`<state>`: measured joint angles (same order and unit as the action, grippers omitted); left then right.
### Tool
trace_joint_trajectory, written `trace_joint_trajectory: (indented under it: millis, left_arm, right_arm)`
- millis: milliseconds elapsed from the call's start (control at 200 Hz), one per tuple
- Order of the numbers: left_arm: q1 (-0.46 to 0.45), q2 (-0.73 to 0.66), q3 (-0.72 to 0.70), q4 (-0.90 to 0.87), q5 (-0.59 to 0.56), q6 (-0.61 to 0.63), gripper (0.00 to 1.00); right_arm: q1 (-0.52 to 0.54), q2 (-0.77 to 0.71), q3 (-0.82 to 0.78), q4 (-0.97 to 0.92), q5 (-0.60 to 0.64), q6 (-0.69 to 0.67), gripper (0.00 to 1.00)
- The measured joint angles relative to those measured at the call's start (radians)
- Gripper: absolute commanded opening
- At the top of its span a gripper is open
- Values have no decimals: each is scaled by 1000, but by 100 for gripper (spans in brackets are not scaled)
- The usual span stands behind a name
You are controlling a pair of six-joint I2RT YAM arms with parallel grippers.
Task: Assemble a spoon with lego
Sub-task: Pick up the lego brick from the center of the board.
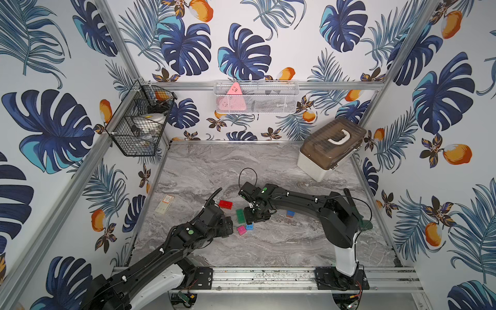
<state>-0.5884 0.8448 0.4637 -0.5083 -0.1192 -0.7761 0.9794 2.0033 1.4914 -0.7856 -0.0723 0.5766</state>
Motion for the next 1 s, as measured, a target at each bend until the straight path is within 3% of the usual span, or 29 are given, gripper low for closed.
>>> trace_joint_trajectory:
  millis: [470, 705, 1001]
  left_arm:
    - [0, 5, 0, -15, 4, -6, 99]
    - [0, 13, 0, -14, 10, -6, 99]
    - [0, 15, 0, -14, 12, -6, 99]
  right_arm:
    - [-8, 52, -8, -39, 99, 0, 59]
    - [-32, -4, -38, -42, 99, -74, 58]
    - [-33, 62, 42, -54, 111, -174, 54]
